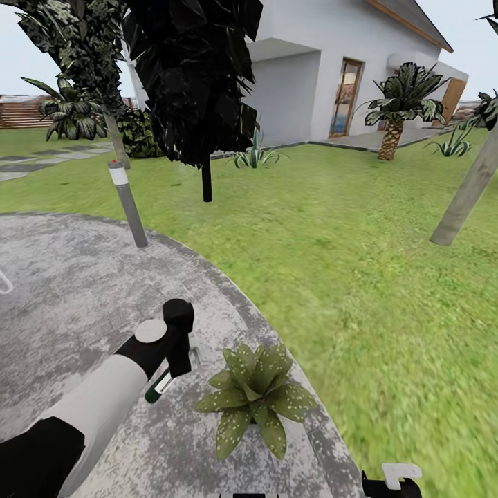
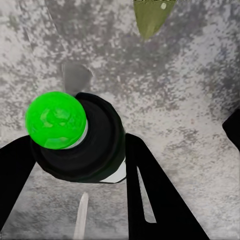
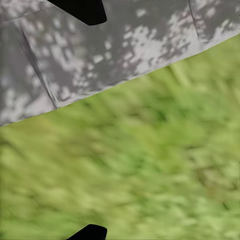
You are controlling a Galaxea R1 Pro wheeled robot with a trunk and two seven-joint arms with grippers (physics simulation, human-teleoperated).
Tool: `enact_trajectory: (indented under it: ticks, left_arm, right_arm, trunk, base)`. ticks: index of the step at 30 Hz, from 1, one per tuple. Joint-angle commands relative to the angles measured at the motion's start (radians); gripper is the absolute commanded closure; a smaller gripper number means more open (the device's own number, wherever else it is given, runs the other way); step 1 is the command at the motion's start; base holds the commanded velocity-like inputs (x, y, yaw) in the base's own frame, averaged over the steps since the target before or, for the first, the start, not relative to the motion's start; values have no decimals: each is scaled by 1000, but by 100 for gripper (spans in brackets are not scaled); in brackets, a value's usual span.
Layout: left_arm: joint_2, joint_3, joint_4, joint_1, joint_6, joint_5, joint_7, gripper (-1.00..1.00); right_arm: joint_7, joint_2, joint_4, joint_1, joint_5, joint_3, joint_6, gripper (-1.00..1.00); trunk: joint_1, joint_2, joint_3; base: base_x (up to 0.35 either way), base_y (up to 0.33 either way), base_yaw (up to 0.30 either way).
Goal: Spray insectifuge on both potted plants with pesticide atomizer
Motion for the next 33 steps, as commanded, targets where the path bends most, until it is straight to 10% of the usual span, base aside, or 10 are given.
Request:
enact_trajectory:
  ticks: [1, 9, 17, 26, 33]
  left_arm:
    - [0, -1, -1, -2, 11, -9, -9, 100]
    - [0, -2, -5, -4, 10, -22, -9, 100]
    - [62, 8, 2, 9, 2, -45, -9, 100]
    - [33, -2, 4, 17, 9, -52, -9, 100]
    - [67, -2, 5, 19, 8, -67, -9, 100]
  right_arm:
    - [-2, 0, 0, 0, -10, 9, -3, -100]
    - [-2, 1, -1, 0, -10, 9, -3, -100]
    - [-2, 1, -1, 0, -10, 9, -3, -100]
    - [-2, 1, -1, 0, -10, 9, -3, -100]
    - [-2, 1, -1, 0, -10, 9, -3, -100]
  trunk:
    - [0, 0, -1]
    - [0, 0, -1]
    - [0, 0, -1]
    - [0, 0, -1]
    - [0, 0, -1]
  base:
    - [60, 0, 0]
    - [100, 0, 0]
    - [1, 0, 0]
    - [0, 0, 0]
    - [0, 0, 0]
